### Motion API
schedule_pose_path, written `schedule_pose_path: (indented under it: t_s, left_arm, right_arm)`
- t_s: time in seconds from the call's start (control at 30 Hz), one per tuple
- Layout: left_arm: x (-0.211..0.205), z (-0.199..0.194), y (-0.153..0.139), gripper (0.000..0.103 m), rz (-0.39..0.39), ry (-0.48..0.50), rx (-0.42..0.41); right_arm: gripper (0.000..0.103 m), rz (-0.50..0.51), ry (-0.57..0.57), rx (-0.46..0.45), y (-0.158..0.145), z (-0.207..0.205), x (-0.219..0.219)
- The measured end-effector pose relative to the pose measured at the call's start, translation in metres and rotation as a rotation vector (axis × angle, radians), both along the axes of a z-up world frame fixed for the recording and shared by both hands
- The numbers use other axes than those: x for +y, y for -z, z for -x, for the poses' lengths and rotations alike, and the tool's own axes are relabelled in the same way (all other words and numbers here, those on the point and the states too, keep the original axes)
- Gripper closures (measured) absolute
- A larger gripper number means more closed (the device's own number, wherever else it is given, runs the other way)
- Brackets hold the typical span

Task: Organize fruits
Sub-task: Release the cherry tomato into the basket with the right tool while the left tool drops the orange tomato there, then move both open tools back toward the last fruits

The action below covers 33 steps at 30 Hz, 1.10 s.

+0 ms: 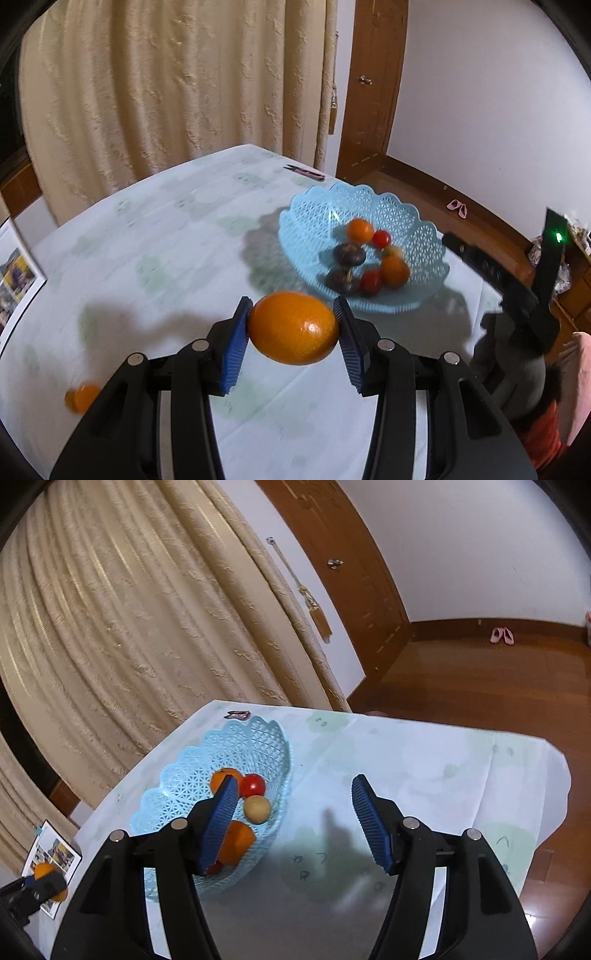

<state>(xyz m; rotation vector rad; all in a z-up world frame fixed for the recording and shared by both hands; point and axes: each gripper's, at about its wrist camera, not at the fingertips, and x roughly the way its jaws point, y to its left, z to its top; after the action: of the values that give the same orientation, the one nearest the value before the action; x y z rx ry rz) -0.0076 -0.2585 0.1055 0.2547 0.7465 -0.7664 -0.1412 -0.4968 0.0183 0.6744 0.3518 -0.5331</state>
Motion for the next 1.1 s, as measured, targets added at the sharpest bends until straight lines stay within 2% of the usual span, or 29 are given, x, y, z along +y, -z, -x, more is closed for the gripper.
schedule_pose_path:
  t_s: [0.27, 0.53, 0.57, 0.6, 0.67, 0.83, 1.1]
  left_arm:
    - [-0.046, -0.029, 0.013, 0.057, -0.018, 0.023, 0.031]
    - [-0.073, -0.038, 0.021, 0.057, -0.015, 0.048, 0.049]
    - [-0.075, -0.038, 0.022, 0.054, -0.014, 0.049, 0.049]
    - [-0.076, -0.038, 0.022, 0.045, -0.011, 0.047, 0.048]
    - [-0.073, -0.039, 0.019, 0.035, 0.004, 0.037, 0.041]
    - [-0.060, -0.044, 0.012, 0.030, 0.019, 0.003, 0.040]
    - [-0.016, -0.055, -0.002, 0.022, 0.048, -0.091, 0.029]
  right_arm:
    - [0.037, -0.023, 0.039, -0.040, 0.002, 0.007, -0.003]
    - [0.037, -0.031, 0.042, -0.048, 0.002, 0.006, -0.003]
    - [0.037, -0.031, 0.042, -0.049, 0.003, 0.006, -0.003]
    - [0.037, -0.032, 0.041, -0.049, 0.002, 0.006, -0.003]
    - [0.037, -0.032, 0.042, -0.049, 0.003, 0.006, -0.003]
    - [0.037, -0.032, 0.044, -0.050, 0.002, 0.006, -0.003]
    - [0.037, -0.029, 0.051, -0.053, 0.003, 0.006, -0.003]
